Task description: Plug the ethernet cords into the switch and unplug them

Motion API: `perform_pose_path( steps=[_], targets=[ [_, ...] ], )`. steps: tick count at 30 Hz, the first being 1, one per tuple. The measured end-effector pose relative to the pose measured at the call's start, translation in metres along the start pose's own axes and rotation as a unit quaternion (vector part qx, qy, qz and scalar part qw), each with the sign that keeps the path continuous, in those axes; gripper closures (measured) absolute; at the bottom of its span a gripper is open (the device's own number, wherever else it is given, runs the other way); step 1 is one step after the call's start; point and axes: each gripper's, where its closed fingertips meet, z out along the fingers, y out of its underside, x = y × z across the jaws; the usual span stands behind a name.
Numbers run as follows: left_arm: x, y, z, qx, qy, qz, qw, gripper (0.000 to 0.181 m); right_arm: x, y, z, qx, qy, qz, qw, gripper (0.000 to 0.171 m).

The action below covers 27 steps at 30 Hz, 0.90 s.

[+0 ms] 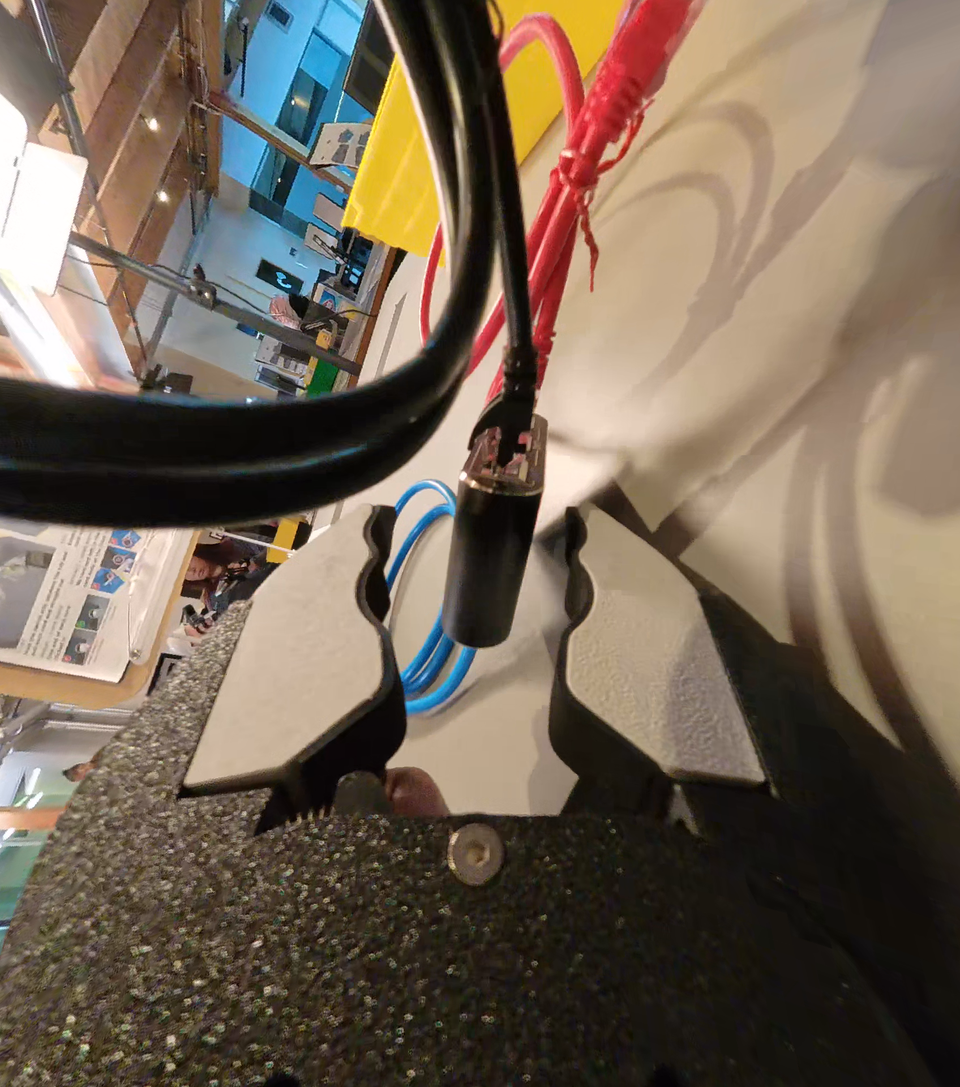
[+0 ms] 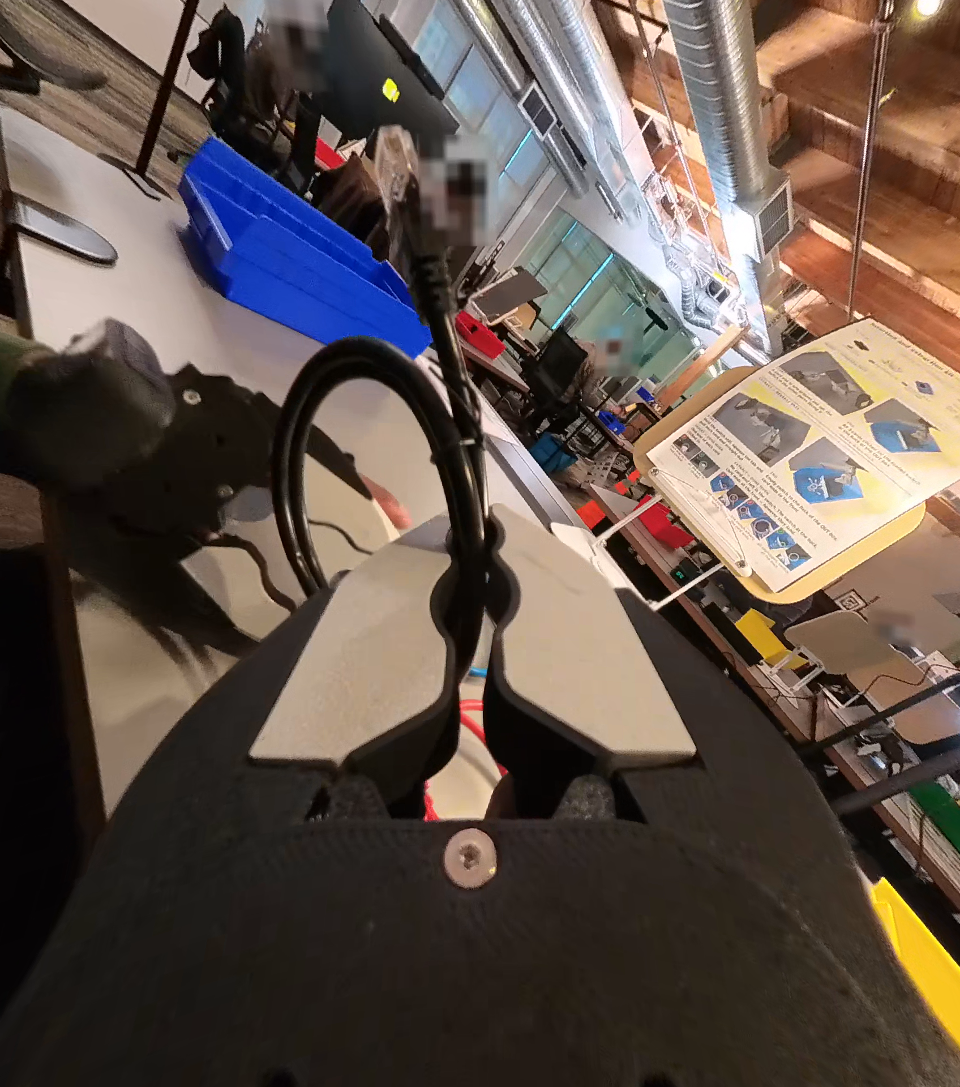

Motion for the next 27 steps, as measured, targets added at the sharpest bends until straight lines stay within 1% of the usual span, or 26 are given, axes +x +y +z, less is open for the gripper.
perform_pose_path(
  steps=[2, 3, 4, 7, 12, 14, 15, 18, 23, 26, 27],
  targets=[
    [0.002, -0.001, 0.006, 0.005, 0.0, 0.001, 1.0, 0.136, 0.0, -0.004, -0.002, 0.012, -0.003, 0.003, 1.0, 0.168],
    [0.004, 0.001, 0.008, 0.006, 0.005, -0.008, 1.0, 0.149, 0.0, -0.005, -0.004, 0.017, -0.005, 0.004, 1.0, 0.168],
    [0.004, 0.002, 0.008, 0.004, 0.008, -0.01, 1.0, 0.152, 0.0, -0.007, -0.005, 0.022, -0.006, 0.004, 1.0, 0.168],
    [-0.002, 0.005, 0.003, -0.003, -0.02, 0.01, 1.0, 0.153, 0.003, -0.002, -0.008, 0.015, -0.003, -0.006, 1.0, 0.167],
    [-0.031, 0.016, -0.02, -0.037, -0.124, 0.066, 0.989, 0.154, 0.006, 0.012, -0.015, 0.01, -0.01, -0.005, 1.0, 0.167],
    [-0.037, 0.02, -0.027, -0.049, -0.148, 0.09, 0.984, 0.151, 0.006, 0.023, -0.016, 0.004, -0.016, -0.003, 1.0, 0.167],
    [-0.039, 0.023, -0.029, -0.055, -0.155, 0.101, 0.981, 0.154, 0.007, 0.029, -0.016, -0.001, -0.018, -0.001, 1.0, 0.167],
    [-0.039, 0.024, -0.033, -0.064, -0.163, 0.127, 0.976, 0.154, 0.01, 0.046, -0.015, -0.011, -0.019, 0.011, 1.0, 0.167],
    [-0.031, 0.025, -0.031, -0.072, -0.146, 0.134, 0.978, 0.154, 0.018, 0.071, -0.015, -0.023, -0.01, 0.044, 0.999, 0.164],
    [-0.029, 0.03, -0.029, -0.087, -0.134, 0.129, 0.979, 0.154, 0.022, 0.091, -0.016, -0.067, 0.001, 0.038, 0.997, 0.156],
    [-0.028, 0.032, -0.029, -0.092, -0.129, 0.128, 0.979, 0.151, 0.023, 0.096, -0.017, -0.081, 0.003, 0.032, 0.996, 0.154]
  ],
)
